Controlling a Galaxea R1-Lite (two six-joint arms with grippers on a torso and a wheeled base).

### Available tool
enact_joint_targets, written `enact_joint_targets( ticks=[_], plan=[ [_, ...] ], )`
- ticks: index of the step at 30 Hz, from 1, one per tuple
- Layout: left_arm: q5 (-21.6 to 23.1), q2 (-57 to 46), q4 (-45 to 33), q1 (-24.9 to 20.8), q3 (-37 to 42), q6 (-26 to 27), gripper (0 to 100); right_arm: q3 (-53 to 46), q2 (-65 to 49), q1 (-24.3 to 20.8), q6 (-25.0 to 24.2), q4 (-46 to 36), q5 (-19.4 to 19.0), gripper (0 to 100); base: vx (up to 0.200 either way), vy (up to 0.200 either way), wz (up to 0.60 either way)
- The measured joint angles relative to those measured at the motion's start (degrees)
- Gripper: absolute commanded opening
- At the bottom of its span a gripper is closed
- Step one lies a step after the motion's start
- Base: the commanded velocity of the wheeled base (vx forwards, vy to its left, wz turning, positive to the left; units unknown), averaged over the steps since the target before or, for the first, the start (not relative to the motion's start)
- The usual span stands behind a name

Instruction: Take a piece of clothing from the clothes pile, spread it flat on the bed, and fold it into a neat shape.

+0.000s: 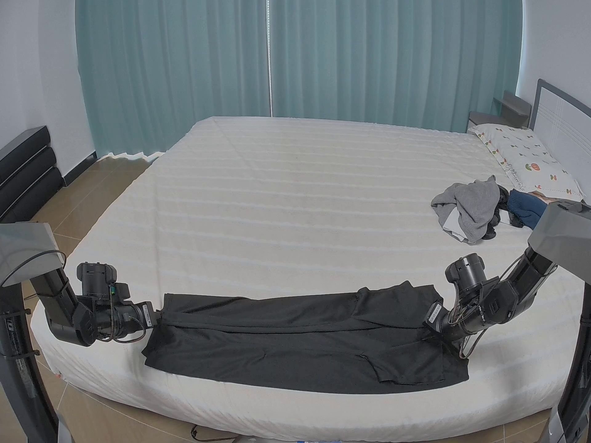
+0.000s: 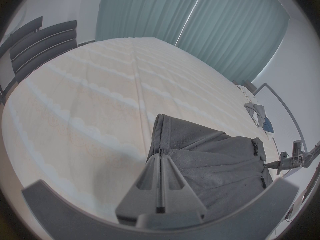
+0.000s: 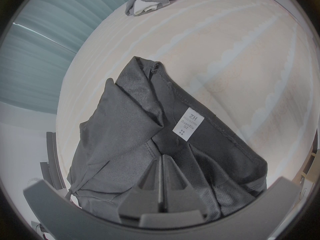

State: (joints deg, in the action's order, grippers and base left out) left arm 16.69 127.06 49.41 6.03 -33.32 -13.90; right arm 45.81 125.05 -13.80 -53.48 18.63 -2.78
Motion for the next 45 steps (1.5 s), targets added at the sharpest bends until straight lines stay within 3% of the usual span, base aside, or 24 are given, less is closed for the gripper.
enact_joint_targets(
  ticks=[13,14,25,40,41,45],
  plan=[
    [-0.1,-0.2,0.2,0.2,-0.5,-1.0,0,-1.2,-5.2,1.5,-0.7,2.5,-2.2,0,0.000,0.000,0.00],
    [-0.1,-0.2,0.2,0.2,-0.5,-1.6,0,-1.5,-5.6,1.6,-0.7,2.9,-2.2,100,0.000,0.000,0.00],
    [0.0,-0.7,0.4,0.5,-0.6,-6.8,0,-6.2,-6.1,3.2,-1.1,14.3,-3.3,100,0.000,0.000,0.00],
    [0.1,-0.5,0.4,0.5,-0.5,-7.0,0,-4.0,-1.4,3.1,-1.3,15.5,-3.4,100,0.000,0.000,0.00],
    [0.1,-0.5,0.4,0.5,-0.6,-7.0,0,-3.3,-0.8,3.1,-1.3,15.5,-3.3,0,0.000,0.000,0.00],
    [0.1,-0.5,0.4,0.5,-0.7,-8.0,0,-1.2,1.1,3.0,-1.3,15.5,-2.9,0,0.000,0.000,0.00]
  ],
)
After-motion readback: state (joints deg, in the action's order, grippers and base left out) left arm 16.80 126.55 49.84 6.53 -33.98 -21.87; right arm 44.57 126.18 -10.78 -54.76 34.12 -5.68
